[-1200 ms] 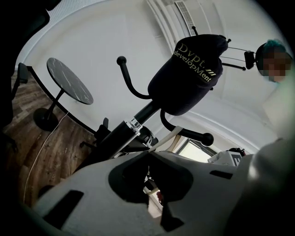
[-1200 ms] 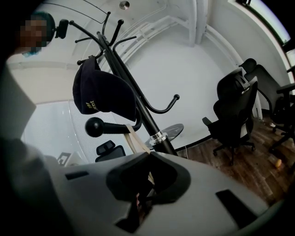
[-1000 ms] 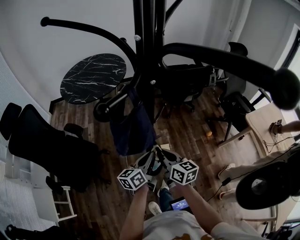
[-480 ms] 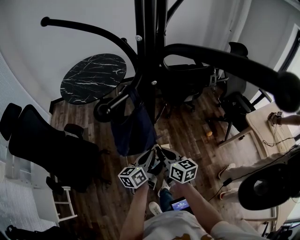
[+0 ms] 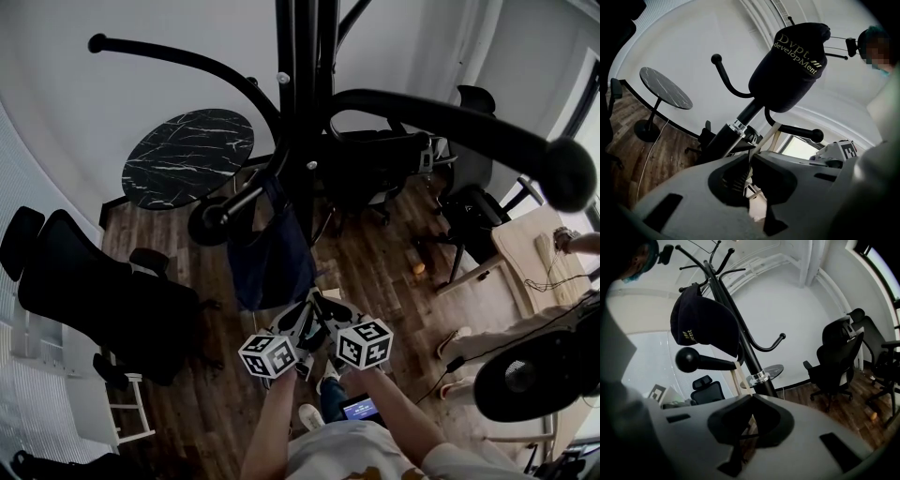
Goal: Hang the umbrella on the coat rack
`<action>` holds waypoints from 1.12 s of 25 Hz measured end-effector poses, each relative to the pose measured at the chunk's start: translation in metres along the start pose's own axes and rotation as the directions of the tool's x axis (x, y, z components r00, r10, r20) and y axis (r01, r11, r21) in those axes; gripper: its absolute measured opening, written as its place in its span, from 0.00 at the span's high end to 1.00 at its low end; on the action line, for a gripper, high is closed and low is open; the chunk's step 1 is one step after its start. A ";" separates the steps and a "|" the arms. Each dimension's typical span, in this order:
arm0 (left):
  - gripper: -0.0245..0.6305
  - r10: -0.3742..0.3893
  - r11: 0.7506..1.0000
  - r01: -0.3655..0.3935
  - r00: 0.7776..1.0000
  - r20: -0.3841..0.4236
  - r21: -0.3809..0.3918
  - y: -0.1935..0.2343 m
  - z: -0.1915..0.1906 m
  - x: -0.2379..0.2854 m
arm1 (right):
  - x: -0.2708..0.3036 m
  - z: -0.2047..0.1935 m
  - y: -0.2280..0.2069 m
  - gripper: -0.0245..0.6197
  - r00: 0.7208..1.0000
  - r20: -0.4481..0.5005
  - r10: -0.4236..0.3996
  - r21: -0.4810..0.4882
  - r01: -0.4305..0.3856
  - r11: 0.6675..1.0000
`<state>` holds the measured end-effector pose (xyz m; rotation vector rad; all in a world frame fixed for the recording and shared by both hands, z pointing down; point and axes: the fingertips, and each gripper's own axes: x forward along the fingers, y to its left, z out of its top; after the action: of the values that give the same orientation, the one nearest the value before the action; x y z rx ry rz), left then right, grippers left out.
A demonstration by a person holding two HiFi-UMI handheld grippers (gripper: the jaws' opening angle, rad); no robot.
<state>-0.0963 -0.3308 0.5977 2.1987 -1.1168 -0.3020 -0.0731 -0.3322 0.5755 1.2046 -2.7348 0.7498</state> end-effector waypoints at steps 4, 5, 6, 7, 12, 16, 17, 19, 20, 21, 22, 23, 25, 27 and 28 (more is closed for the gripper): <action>0.93 0.001 1.000 0.000 1.000 -0.024 0.029 -0.002 -0.001 0.001 | -0.001 0.000 -0.001 0.94 1.000 -0.003 -0.017 -0.012 0.017 1.000; 0.93 0.002 0.999 -0.001 0.999 -0.034 0.040 -0.003 -0.001 0.000 | -0.002 -0.001 -0.001 0.94 1.000 -0.004 -0.020 -0.012 0.020 1.000; 0.93 0.003 0.999 -0.001 0.999 -0.042 0.048 -0.004 -0.002 0.000 | -0.003 -0.001 -0.001 0.94 1.000 -0.005 -0.021 -0.011 0.021 1.000; 0.93 0.004 0.999 -0.001 0.999 -0.048 0.053 -0.005 -0.003 -0.001 | -0.004 -0.001 0.000 0.94 1.000 -0.006 -0.021 -0.010 0.021 1.000; 0.93 0.003 0.998 0.000 0.999 -0.048 0.068 -0.008 0.001 -0.003 | -0.007 -0.002 0.001 0.93 1.000 -0.015 -0.020 -0.004 0.020 1.000; 0.93 0.016 0.996 -0.013 0.999 -0.034 0.088 -0.006 0.009 -0.008 | -0.011 -0.003 0.003 0.92 1.000 -0.015 -0.023 0.003 0.023 1.000; 0.93 0.019 0.996 -0.016 0.999 -0.033 0.093 -0.006 0.011 -0.010 | -0.012 -0.003 0.003 0.92 1.000 -0.014 -0.026 0.003 0.026 1.000; 0.93 0.021 0.995 -0.018 0.999 -0.027 0.095 -0.007 0.013 -0.013 | -0.016 -0.002 0.002 0.94 0.999 -0.005 -0.036 0.005 0.037 0.999; 0.93 0.021 0.995 -0.019 0.999 -0.024 0.095 -0.008 0.014 -0.015 | -0.019 -0.001 0.001 0.94 0.999 -0.001 -0.043 0.007 0.043 0.999; 0.93 0.023 0.995 -0.021 1.000 -0.021 0.097 -0.008 0.015 -0.016 | -0.021 -0.001 0.000 0.94 0.999 0.001 -0.048 0.008 0.048 0.999; 0.93 0.026 0.995 -0.024 0.999 -0.020 0.099 -0.009 0.015 -0.018 | -0.024 -0.001 -0.001 0.94 0.999 0.002 -0.054 0.008 0.054 0.999; 0.93 0.029 0.995 -0.027 0.999 -0.018 0.101 -0.010 0.015 -0.019 | -0.027 -0.001 -0.002 0.94 0.998 0.003 -0.061 0.009 0.061 0.998; 0.93 0.035 0.994 -0.034 0.999 -0.015 0.109 -0.013 0.015 -0.022 | -0.033 -0.002 -0.004 0.94 0.997 0.007 -0.077 0.006 0.077 0.997; 0.93 0.042 0.992 -0.040 0.999 -0.015 0.122 -0.015 0.015 -0.025 | -0.039 -0.001 -0.003 0.94 0.996 0.012 -0.089 -0.011 0.089 0.996; 0.93 0.042 0.991 -0.040 0.999 -0.016 0.129 -0.017 0.015 -0.027 | -0.043 -0.001 -0.003 0.94 0.995 0.015 -0.094 -0.026 0.094 0.995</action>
<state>-0.1088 -0.3091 0.5731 2.2827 -1.1994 -0.1956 -0.0415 -0.3040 0.5669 1.3273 -2.6677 0.6951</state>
